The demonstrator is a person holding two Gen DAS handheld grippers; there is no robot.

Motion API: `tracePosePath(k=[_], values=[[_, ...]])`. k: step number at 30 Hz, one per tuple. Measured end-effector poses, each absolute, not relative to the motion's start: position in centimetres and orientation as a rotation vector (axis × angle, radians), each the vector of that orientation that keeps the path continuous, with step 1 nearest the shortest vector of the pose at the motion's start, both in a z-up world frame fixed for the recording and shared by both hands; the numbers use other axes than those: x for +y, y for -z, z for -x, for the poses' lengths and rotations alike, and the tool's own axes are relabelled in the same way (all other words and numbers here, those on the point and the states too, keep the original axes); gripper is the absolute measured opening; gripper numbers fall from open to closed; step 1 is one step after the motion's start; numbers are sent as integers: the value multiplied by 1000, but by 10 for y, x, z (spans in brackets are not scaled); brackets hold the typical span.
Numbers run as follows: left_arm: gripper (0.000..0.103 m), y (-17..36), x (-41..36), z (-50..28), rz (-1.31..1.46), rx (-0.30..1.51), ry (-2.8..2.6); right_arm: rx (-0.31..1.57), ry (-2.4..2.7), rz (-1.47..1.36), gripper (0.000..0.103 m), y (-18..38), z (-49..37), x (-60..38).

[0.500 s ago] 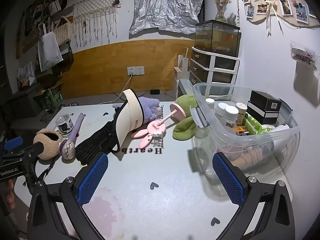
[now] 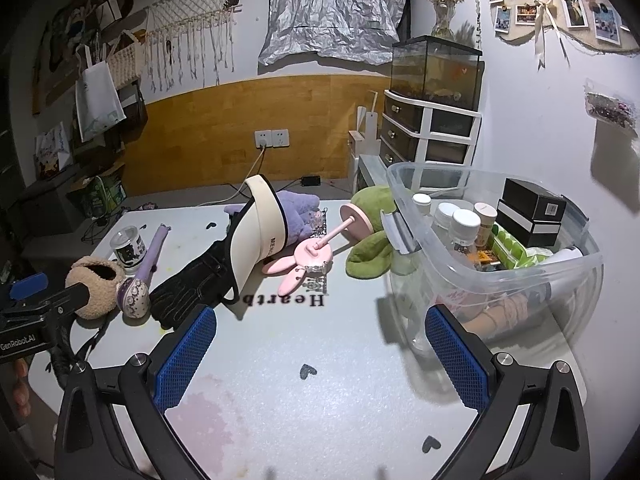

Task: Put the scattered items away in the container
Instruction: 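Move the left gripper toward the clear labeled jar beside the glove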

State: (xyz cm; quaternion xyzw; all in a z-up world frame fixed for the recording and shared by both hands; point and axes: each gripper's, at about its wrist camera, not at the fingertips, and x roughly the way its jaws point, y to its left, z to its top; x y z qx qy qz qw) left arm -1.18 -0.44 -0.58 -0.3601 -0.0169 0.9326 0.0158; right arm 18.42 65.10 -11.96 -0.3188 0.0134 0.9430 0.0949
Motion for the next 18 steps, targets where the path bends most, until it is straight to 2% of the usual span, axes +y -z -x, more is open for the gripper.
tracePosePath(k=[18], values=[[103,22,-13,28,1191,-100,-2876,49,-2808,1092,103,141,-161,643]])
